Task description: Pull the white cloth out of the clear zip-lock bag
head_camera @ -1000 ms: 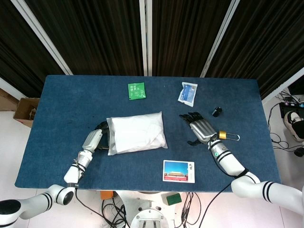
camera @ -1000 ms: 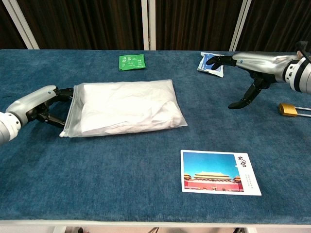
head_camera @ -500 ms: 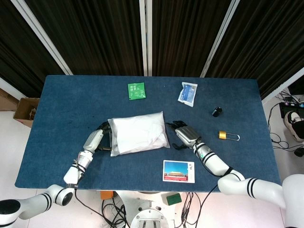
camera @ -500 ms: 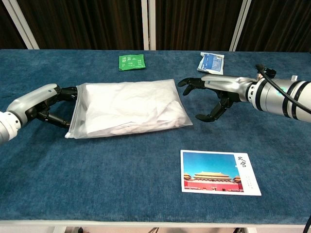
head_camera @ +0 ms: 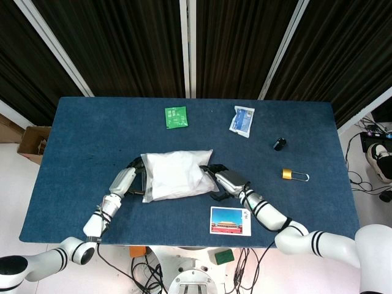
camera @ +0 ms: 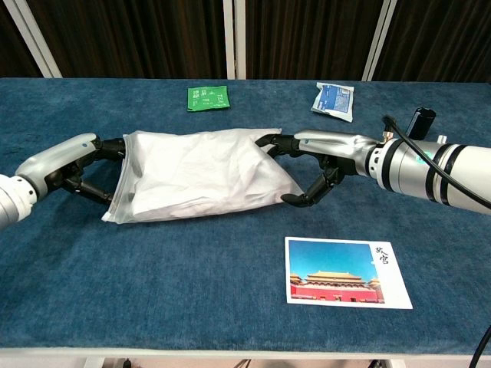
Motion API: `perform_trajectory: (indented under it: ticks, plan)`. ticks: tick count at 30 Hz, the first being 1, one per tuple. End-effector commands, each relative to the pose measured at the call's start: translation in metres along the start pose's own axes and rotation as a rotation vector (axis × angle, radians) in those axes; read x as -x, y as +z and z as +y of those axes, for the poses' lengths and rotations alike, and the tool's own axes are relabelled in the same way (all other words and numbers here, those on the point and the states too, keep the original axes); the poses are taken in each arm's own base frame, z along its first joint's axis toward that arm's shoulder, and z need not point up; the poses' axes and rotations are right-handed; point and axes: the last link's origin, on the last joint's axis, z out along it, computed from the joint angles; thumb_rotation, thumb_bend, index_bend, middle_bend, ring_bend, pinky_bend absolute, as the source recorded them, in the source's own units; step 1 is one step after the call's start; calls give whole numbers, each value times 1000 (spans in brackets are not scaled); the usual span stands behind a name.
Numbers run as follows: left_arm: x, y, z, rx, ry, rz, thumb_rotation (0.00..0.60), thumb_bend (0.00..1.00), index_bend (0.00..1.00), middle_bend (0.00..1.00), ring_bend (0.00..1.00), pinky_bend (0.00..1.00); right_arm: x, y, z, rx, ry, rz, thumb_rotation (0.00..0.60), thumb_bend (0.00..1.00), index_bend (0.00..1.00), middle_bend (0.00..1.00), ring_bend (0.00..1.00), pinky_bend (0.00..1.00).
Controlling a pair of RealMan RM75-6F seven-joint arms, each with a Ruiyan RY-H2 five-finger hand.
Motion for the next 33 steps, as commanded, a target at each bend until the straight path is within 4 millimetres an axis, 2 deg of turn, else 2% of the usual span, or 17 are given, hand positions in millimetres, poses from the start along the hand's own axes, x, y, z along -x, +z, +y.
perform_trajectory:
  ticks: [1, 5, 10, 14, 18, 22, 26, 31, 33]
  plan:
    - [1, 1, 1, 1, 7, -7, 600, 214, 438, 130, 17, 93, 4, 2, -4, -16, 5, -10, 600, 376, 0, 150, 0, 31]
    - [5, 5, 3, 3, 29, -14, 600, 225, 472, 130, 17, 93, 7, 3, -5, -23, 8, -16, 600, 376, 0, 150, 0, 28]
    - [7, 8, 3, 9, 74, -2, 600, 393, 616, 170, 17, 93, 5, 1, -2, -24, 12, -5, 600, 377, 0, 149, 0, 25]
    - [8, 8, -1, 2, 148, 4, 600, 476, 686, 213, 17, 93, -1, -6, 1, -26, 8, 14, 600, 376, 0, 150, 0, 25]
    - [5, 5, -1, 6, 169, 34, 600, 514, 731, 258, 20, 93, -15, -18, 4, -25, -9, 47, 600, 376, 0, 150, 0, 25]
    - [0, 0, 0, 17, 184, 59, 600, 514, 741, 268, 24, 94, -39, -35, 5, -24, -51, 108, 600, 372, 0, 150, 0, 26]
    - [-1, -3, 1, 10, 186, 56, 600, 512, 742, 268, 24, 94, -55, -48, 6, 0, -189, 155, 600, 267, 5, 166, 0, 28]
    - [1, -6, 3, 12, 180, 52, 600, 513, 742, 268, 24, 94, -50, -54, 5, 65, -310, 192, 600, 108, 153, 217, 18, 60]
    - [3, -7, 5, 19, 181, 48, 600, 513, 742, 268, 24, 94, -51, -48, 5, 88, -327, 211, 600, 99, 177, 228, 31, 80]
